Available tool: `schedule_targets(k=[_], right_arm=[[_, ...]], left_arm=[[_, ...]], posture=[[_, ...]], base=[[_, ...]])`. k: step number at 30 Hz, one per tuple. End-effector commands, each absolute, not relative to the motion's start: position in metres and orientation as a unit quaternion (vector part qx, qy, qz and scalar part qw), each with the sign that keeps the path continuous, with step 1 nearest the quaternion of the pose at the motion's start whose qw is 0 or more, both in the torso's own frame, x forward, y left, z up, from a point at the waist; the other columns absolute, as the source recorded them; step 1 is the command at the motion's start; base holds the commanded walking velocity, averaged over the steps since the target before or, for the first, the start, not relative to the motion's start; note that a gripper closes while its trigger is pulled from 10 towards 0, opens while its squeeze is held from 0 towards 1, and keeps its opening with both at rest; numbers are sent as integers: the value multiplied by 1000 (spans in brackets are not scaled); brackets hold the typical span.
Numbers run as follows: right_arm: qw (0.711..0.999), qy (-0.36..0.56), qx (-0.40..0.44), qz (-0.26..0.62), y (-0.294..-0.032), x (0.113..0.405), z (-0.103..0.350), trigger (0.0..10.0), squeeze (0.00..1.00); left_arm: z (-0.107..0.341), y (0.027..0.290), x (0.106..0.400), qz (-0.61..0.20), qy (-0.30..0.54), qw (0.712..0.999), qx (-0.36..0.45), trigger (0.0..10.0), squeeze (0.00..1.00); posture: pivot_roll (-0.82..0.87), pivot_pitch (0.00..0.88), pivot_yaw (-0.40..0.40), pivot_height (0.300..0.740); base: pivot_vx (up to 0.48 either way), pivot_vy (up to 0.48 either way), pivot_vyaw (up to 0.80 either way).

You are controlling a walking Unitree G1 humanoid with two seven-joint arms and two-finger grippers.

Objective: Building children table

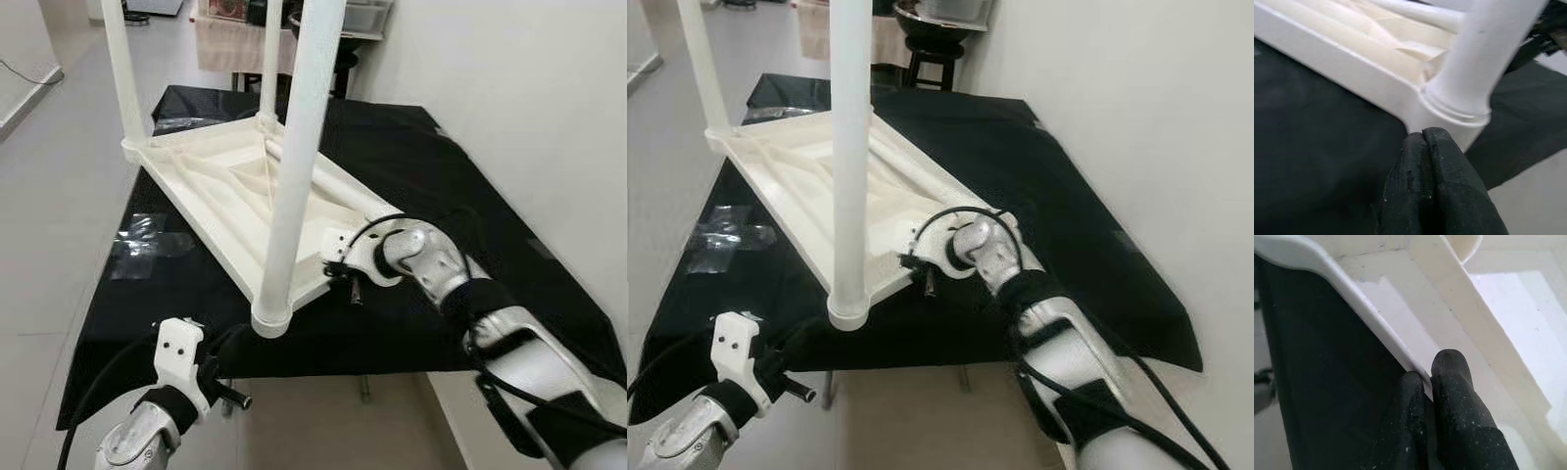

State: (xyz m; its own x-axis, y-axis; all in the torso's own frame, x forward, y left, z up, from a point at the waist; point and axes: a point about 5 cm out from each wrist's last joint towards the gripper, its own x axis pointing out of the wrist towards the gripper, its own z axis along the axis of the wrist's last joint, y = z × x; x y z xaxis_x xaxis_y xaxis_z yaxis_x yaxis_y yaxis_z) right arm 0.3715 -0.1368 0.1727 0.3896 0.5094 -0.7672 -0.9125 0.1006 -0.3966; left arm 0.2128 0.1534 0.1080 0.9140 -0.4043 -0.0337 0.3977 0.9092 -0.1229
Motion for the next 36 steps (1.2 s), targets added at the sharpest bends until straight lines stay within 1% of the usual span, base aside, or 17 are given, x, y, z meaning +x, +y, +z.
schedule_targets(k=[1,3,4,7,8,12,16,17,18,19,20,22,23,24,25,28,36], right_arm=[[659,264,-427,560,-139,354,151,196,0],[649,265,-428,571,-139,350,149,196,0],[645,264,-432,573,-139,348,147,9804,0],[651,258,-436,565,-136,351,145,10000,12],[659,257,-439,555,-133,355,147,10000,1000],[669,247,-457,532,-127,366,157,10000,1000],[633,255,-501,532,-124,370,167,10000,1000],[618,260,-513,535,-125,371,169,10000,596],[618,260,-513,535,-125,371,169,10000,596],[587,271,-536,543,-127,371,173,10000,0],[587,271,-536,543,-127,371,173,10000,0],[558,281,-566,538,-132,374,178,10000,0],[535,289,-596,524,-136,378,183,5725,0],[535,289,-596,524,-136,378,183,5725,0],[527,290,-606,520,-136,379,186,0,0],[497,298,-623,525,-135,379,189,0,0],[496,300,-579,573,-124,372,177,0,0]], left_arm=[[107,152,212,-208,30,976,-59,10000,0],[107,152,213,-208,30,976,-59,10000,0],[107,152,213,-209,31,976,-59,10000,0],[107,152,213,-210,31,976,-59,10000,0],[107,152,214,-210,31,975,-58,10000,0],[107,152,214,-209,31,976,-57,10000,0],[107,151,214,-207,29,976,-57,10000,0],[107,151,215,-207,29,976,-57,10000,0],[107,151,215,-207,29,976,-57,10000,0],[107,151,215,-206,28,976,-58,10000,0],[107,151,215,-206,28,976,-58,10000,0],[107,150,215,-205,26,977,-58,10000,0],[107,149,215,-204,25,977,-59,10000,0],[107,149,215,-204,25,977,-59,10000,0],[107,149,215,-203,25,977,-59,10000,0],[107,149,216,-199,23,978,-61,10000,0],[107,150,216,-199,22,978,-60,10000,0]], posture=[[56,116,-156,740],[56,116,-155,740],[55,116,-153,740],[57,115,-153,740],[60,112,-155,740],[61,111,-160,740],[60,109,-165,740],[58,108,-168,740],[58,108,-168,740],[57,108,-169,740],[57,108,-169,740],[56,106,-178,740],[57,106,-185,740],[57,106,-185,740],[55,105,-189,740],[55,105,-189,740],[57,106,-191,740]], base=[[0,0,0],[0,0,0],[0,0,0],[0,0,0],[0,0,0],[0,0,0],[0,0,0],[0,0,0],[0,0,0],[0,0,0],[0,0,0],[0,0,0],[0,0,0],[0,0,0],[0,0,0],[0,0,0],[0,0,0]])
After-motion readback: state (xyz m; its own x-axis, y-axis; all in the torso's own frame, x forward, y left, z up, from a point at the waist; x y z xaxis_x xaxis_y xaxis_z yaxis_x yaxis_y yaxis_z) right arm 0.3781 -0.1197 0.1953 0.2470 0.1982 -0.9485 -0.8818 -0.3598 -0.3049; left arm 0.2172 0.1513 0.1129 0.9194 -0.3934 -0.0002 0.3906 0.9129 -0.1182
